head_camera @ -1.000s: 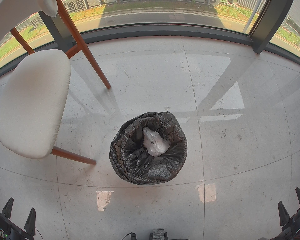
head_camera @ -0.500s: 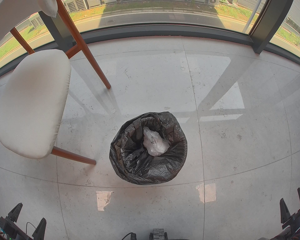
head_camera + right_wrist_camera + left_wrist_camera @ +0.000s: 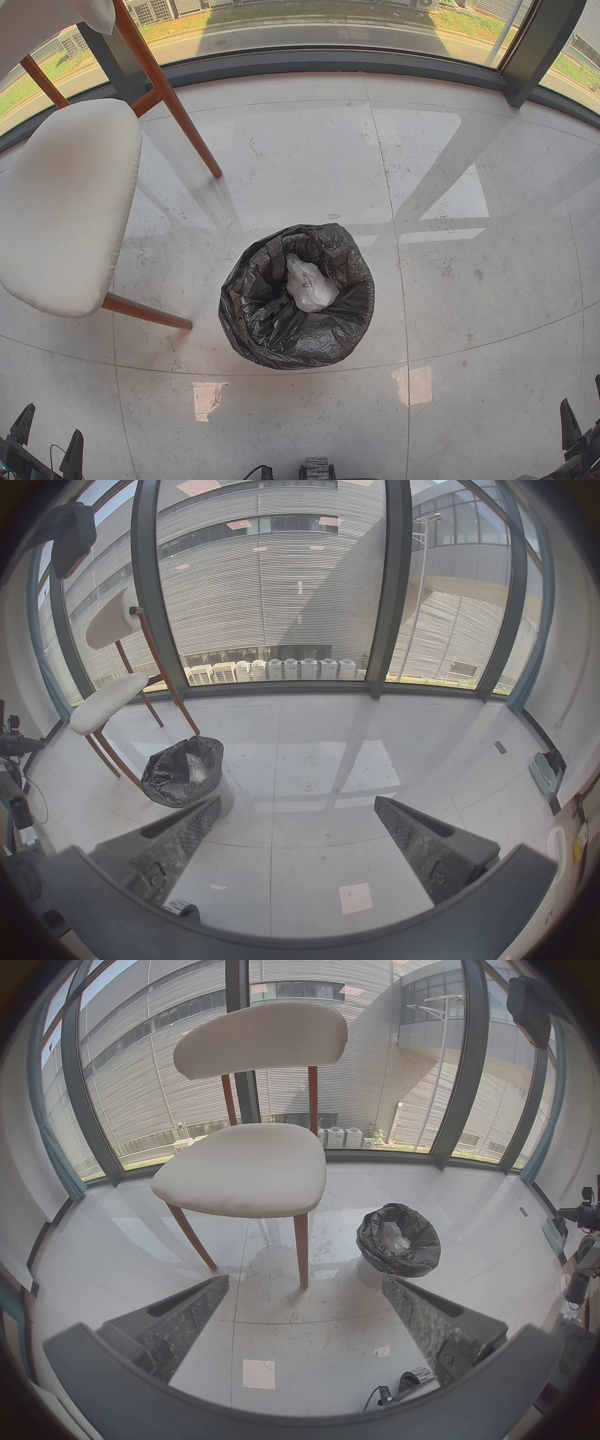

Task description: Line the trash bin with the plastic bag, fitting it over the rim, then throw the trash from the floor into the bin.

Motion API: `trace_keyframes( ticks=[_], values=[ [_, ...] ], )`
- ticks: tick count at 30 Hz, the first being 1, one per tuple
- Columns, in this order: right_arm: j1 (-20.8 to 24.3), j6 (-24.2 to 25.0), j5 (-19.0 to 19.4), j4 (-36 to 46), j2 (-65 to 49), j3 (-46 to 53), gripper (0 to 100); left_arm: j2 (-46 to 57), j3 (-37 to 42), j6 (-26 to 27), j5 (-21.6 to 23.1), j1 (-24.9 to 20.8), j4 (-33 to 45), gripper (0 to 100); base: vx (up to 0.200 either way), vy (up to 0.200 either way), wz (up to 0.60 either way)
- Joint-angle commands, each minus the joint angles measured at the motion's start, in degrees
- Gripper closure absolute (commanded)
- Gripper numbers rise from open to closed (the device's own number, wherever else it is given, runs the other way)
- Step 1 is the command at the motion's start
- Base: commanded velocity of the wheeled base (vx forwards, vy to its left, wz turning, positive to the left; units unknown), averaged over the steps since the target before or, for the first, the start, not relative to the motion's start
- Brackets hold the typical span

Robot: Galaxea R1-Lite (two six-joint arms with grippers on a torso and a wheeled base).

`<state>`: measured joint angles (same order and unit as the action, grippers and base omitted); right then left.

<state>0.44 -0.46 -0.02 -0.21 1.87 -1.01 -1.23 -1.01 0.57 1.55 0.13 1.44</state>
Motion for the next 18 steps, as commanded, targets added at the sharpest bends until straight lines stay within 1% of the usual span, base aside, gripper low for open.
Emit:
trace_keyframes(
  ticks=[1,3,7,18],
  values=[
    [-0.3,0.1,-0.3,-0.1,-1.6,1.0,0,1.2,0.6,0.1,0.1,-0.1,0.0,0,0.0,0.0,0.0],
    [-0.3,0.3,-0.4,-0.1,-1.6,1.0,0,1.2,0.7,0.0,-0.1,-0.1,-0.1,0,0.0,0.0,0.0],
    [-0.2,0.1,0.1,-0.1,-1.7,1.0,0,1.2,0.7,-1.7,-2.0,-0.2,-0.3,0,0.0,0.0,0.0],
    [-0.2,0.2,0.0,-0.1,-1.6,1.0,0,1.2,0.7,-1.5,-1.8,-0.2,-0.4,0,0.0,0.0,0.0]
  ],
)
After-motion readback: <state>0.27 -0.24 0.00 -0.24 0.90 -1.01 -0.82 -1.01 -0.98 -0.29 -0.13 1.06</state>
